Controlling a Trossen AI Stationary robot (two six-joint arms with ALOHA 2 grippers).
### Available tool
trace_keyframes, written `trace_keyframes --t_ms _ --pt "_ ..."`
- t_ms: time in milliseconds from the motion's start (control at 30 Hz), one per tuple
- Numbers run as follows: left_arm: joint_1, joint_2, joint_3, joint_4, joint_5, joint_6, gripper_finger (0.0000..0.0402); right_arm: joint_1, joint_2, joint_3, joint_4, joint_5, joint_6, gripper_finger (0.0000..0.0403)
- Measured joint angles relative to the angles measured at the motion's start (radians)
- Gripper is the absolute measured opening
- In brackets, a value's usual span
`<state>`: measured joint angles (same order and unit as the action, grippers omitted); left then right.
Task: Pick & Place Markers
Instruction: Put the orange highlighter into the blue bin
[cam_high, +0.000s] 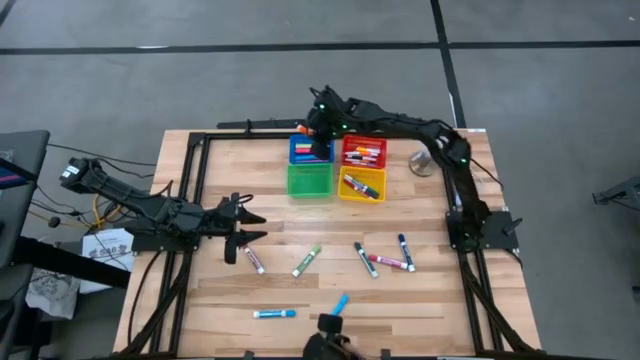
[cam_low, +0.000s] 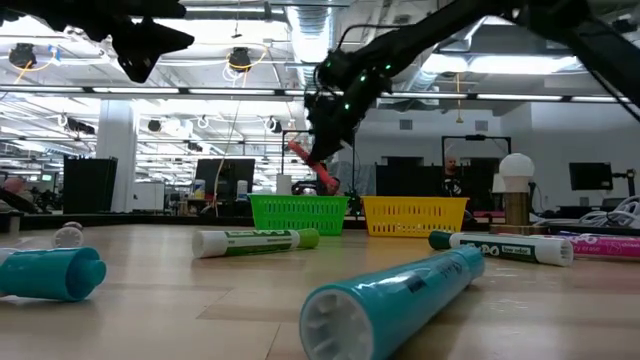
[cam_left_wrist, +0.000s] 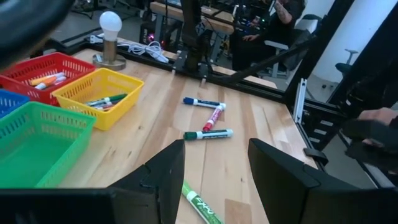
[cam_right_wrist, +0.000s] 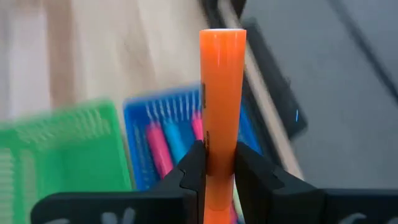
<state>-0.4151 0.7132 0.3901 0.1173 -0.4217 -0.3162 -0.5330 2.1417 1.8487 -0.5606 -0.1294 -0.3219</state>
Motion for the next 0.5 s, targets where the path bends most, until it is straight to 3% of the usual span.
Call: trace_keyframes --t_ms 133,500 --pt "0.009 0.000 0.000 0.002 -0.002 -0.001 0.0176 -0.011 0.080 0.097 -0.136 0.008 -0.043 0.0052" --pt "0.064 0.000 0.000 0.008 -0.005 -0.001 0.0176 -0.011 0.170 0.157 -0.172 0.041 -0.147 0.0052"
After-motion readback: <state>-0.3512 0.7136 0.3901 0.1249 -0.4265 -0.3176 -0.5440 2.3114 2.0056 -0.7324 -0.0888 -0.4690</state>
